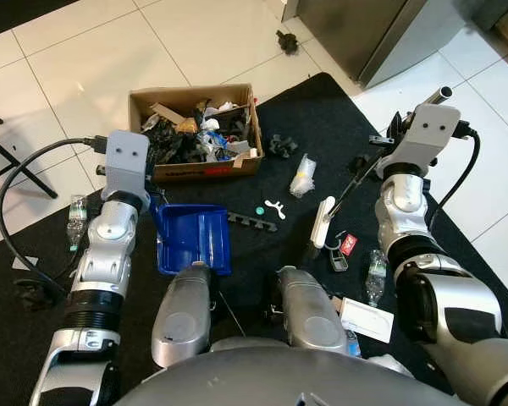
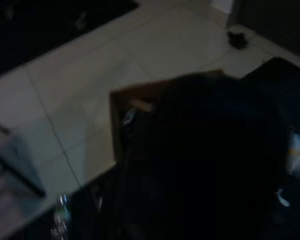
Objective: Sweep floor
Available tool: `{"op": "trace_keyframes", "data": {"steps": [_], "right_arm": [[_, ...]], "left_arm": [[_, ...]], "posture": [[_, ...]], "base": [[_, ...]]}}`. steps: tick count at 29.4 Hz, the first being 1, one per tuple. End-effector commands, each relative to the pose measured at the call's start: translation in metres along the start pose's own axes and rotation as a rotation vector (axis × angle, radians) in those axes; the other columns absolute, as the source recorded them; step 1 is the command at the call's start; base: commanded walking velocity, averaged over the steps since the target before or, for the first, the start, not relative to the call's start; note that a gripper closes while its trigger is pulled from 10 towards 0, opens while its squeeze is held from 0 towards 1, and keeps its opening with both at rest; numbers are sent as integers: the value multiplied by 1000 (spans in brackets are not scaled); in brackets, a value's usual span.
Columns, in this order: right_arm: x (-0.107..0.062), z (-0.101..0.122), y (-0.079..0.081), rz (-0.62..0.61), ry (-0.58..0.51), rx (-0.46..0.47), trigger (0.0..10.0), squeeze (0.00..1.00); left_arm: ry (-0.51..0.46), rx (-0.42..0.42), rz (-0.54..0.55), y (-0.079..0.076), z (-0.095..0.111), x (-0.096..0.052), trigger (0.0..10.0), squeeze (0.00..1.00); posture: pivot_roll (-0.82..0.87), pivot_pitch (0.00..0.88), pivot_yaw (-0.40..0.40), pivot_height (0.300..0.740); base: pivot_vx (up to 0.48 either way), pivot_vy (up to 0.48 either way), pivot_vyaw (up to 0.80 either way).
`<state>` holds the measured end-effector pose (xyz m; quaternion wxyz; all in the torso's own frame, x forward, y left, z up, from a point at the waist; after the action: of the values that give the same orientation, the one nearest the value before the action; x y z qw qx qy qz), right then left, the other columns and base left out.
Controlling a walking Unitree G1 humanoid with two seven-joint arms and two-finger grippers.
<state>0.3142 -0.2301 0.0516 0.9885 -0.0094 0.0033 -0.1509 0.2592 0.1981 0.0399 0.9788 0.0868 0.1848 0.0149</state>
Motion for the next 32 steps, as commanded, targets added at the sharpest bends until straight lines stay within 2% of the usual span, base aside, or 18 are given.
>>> {"op": "trace_keyframes", "data": {"steps": [1,2,3,4,5,6,13,15,17,20,22,24,26,27,28,29,30,32], "right_arm": [[-1,-3,-5,-15,10,-8,10000,0],[-1,-3,-5,-15,11,-9,10000,0],[-1,-3,-5,-15,11,-9,10000,0],[-2,-3,-5,-15,12,-10,10000,0],[-2,-3,-5,-15,12,-10,10000,0],[-2,-3,-5,-14,12,-10,10000,0],[-1,-3,-5,-12,15,-12,10000,0],[-1,-3,-4,-8,16,-14,10000,0],[-1,-3,-4,-8,16,-14,10000,0],[0,-3,-4,-6,16,-16,10000,0],[0,-2,-5,-6,16,-17,10000,0],[0,-3,-5,-7,16,-18,10000,0],[0,-3,-5,-8,17,-19,10000,0],[0,-3,-5,-8,17,-19,10000,0],[0,-3,-5,-8,17,-18,10000,0],[-1,-3,-5,-7,16,-16,10000,0],[-1,-3,-4,-6,16,-14,10000,0],[-1,-3,-3,-5,16,-13,10000,0]], "left_arm": [[124,-79,-19,-7,-22,-6,0,0],[167,-119,-35,-11,-28,-8,0,0],[167,-119,-35,-11,-28,-8,0,0],[198,-135,-58,-14,-32,-10,8196,0],[198,-135,-58,-14,-32,-10,8196,0],[216,-143,-75,-17,-35,-12,10000,0],[288,-198,-85,-20,-39,-14,10000,0],[376,-272,-99,-22,-43,-15,10000,0],[376,-272,-99,-22,-43,-15,10000,0],[452,-364,-104,-26,-48,-18,10000,0],[462,-364,-103,-24,-49,-19,10000,0],[454,-334,-101,-21,-49,-18,10000,0],[379,-146,-86,-9,-42,-14,10000,0],[379,-146,-86,-9,-42,-14,10000,0],[309,9,-74,1,-34,-11,10000,0],[242,122,-70,11,-25,-8,10000,0],[192,185,-67,19,-16,-6,10000,0],[165,213,-65,24,-11,-4,10000,0]], "posture": [[151,74,-42,740],[150,73,-39,740],[150,73,-39,740],[150,73,-39,740],[150,73,-39,740],[150,73,-39,740],[156,65,-42,740],[155,61,-43,740],[155,61,-43,740],[154,58,-43,740],[155,57,-42,740],[157,57,-42,740],[157,57,-42,740],[157,57,-42,740],[157,57,-42,740],[166,66,-42,740],[166,66,-42,740],[166,66,-42,740]], "base": [[0,0,0],[0,0,0],[0,0,0],[0,0,0],[0,0,0],[0,0,0],[0,0,0],[0,0,0],[0,0,0],[0,0,0],[0,0,0],[0,0,0],[0,0,0],[0,0,0],[0,0,0],[0,0,0],[0,0,0],[0,0,0]]}}
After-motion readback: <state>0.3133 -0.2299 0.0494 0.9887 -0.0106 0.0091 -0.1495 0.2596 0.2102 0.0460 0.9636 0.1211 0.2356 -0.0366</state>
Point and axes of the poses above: a point about 5 cm out from each wrist's last joint towards the gripper, its own x axis pointing out of the wrist towards the gripper, its own z axis along the axis of the wrist's last joint, y = z × x, the point moved 1 cm from there along x, pointing out of the wrist towards the gripper, and after that the axes turned 3 degrees about x, right-handed, at the moved point
